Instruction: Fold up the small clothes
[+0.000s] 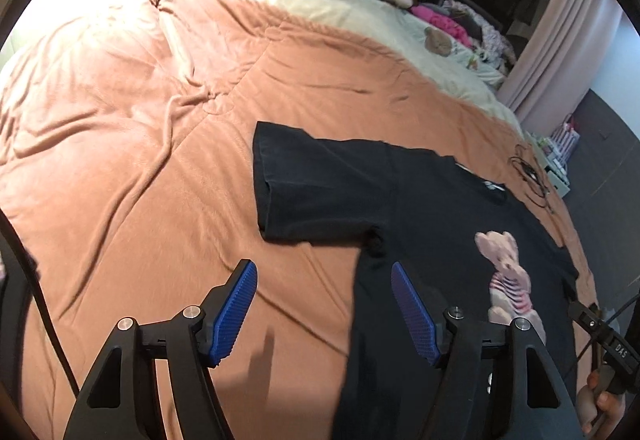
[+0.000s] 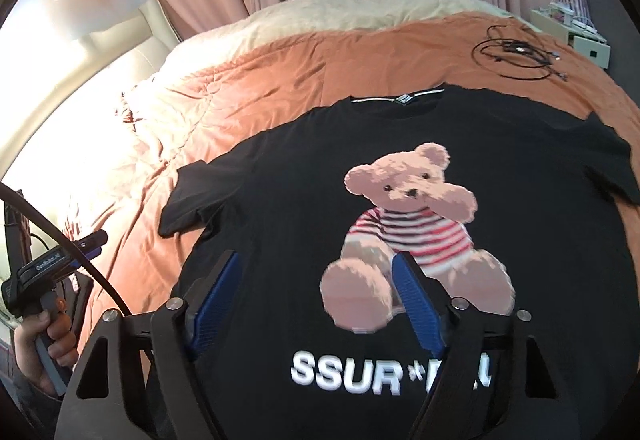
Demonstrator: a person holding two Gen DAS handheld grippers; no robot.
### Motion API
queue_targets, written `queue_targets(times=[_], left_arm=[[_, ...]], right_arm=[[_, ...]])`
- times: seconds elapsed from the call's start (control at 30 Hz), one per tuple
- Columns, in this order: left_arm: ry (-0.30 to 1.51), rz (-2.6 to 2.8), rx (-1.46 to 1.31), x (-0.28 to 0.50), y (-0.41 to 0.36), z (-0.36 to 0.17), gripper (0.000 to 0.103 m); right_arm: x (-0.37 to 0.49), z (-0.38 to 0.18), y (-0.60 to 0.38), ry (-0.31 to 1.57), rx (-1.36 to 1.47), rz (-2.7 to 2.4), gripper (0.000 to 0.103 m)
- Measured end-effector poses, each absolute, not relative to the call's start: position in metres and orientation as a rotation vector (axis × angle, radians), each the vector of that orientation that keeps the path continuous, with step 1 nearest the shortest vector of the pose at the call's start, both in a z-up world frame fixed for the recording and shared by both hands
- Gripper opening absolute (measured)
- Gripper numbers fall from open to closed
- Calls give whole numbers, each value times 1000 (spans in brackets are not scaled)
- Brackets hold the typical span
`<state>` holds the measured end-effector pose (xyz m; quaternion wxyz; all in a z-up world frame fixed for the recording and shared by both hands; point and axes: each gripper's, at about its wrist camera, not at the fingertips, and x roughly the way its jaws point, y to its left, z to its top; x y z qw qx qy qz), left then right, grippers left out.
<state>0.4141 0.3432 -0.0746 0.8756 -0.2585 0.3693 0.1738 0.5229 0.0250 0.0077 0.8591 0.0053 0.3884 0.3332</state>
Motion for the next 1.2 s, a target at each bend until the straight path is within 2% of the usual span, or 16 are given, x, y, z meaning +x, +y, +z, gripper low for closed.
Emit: queue_targets(times=[0.23, 0.3, 0.43, 0.47, 0.57, 0.63, 0.7, 0.77, 0.9, 1.2], left_arm=[[816, 366, -580, 458, 383, -110, 70], [829, 367, -594, 470, 392, -118, 70], [852, 381, -611, 494, 413, -135, 70], [859, 389, -616, 499, 417, -140, 70], [877, 384, -639, 509, 424, -149, 61], [895, 381, -651, 514, 426, -155, 46], [908, 364, -658, 518, 425, -158, 20], [906, 330, -647, 522, 422, -155, 6], [870, 333, -628, 525, 424, -140, 6], [824, 281, -542, 538, 403, -92, 6]], right_arm=[[564, -10, 76, 869, 0, 711, 66], [576, -16, 92, 885, -1, 717, 60], [593, -27, 119, 898, -6, 731, 57], [598, -30, 129, 904, -6, 744, 53], [611, -41, 147, 934, 1, 765, 44], [620, -48, 160, 953, 6, 784, 40], [627, -54, 175, 970, 8, 806, 31], [633, -60, 188, 988, 11, 814, 28], [649, -75, 216, 1049, 54, 844, 17], [677, -119, 257, 1202, 191, 885, 6]])
